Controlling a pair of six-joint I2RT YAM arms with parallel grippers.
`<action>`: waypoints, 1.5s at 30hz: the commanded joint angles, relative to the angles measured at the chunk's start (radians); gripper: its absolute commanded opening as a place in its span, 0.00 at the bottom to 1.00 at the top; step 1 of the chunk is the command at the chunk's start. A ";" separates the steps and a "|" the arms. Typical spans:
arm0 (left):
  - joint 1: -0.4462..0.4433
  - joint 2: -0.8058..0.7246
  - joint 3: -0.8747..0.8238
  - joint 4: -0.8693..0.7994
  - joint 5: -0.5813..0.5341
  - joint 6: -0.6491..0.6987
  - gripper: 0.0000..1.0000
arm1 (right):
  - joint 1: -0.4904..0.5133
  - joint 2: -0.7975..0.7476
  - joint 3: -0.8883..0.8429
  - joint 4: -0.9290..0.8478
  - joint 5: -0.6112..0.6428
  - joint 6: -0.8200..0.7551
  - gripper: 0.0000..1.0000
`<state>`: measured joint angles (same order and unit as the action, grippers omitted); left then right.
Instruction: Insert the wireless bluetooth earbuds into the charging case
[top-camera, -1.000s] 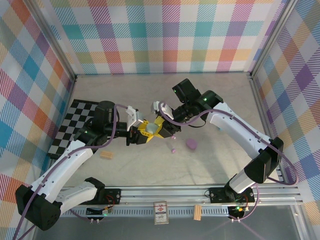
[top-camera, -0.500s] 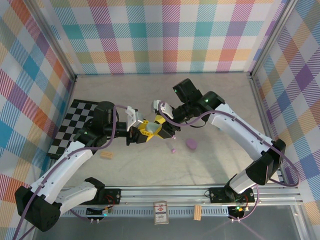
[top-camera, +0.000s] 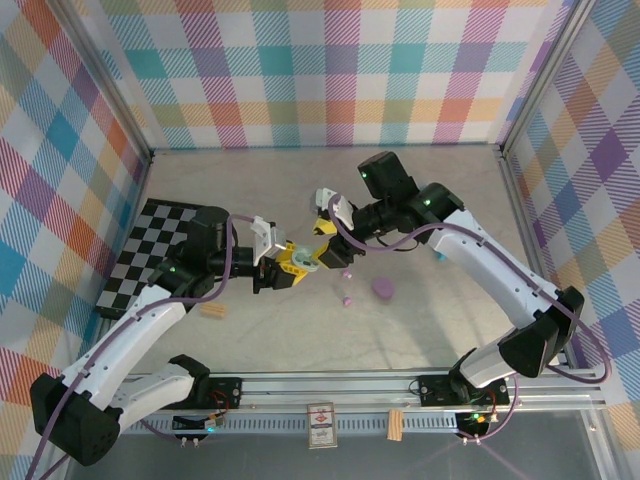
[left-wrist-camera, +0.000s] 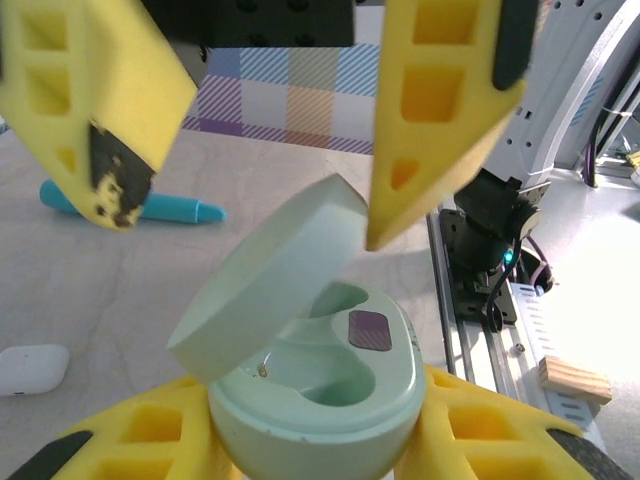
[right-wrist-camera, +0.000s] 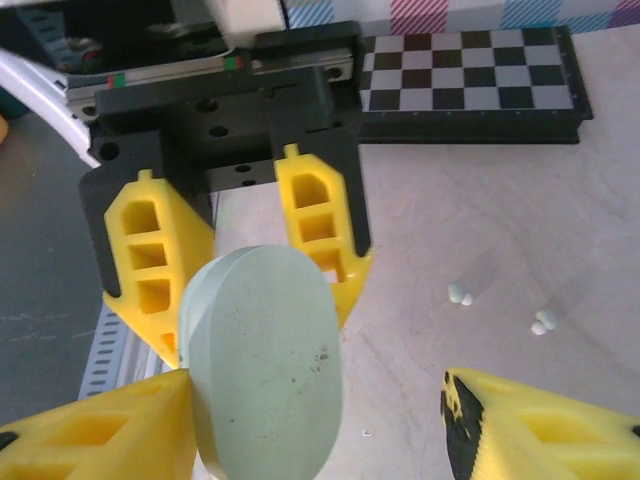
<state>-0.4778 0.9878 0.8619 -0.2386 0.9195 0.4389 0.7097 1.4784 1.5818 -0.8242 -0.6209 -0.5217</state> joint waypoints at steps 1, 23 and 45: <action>-0.007 -0.029 -0.021 0.061 0.032 -0.004 0.35 | -0.010 -0.024 -0.008 0.036 0.005 0.029 0.65; 0.078 -0.025 -0.118 0.353 0.080 -0.206 0.36 | -0.154 -0.231 -0.225 0.534 -0.070 0.459 0.78; 0.123 -0.094 -0.159 0.446 0.106 -0.305 0.36 | -0.248 0.439 -0.040 0.513 0.001 0.839 0.70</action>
<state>-0.3645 0.9066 0.7181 0.1658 0.9882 0.1474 0.4240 1.8610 1.4681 -0.3332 -0.5873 0.3016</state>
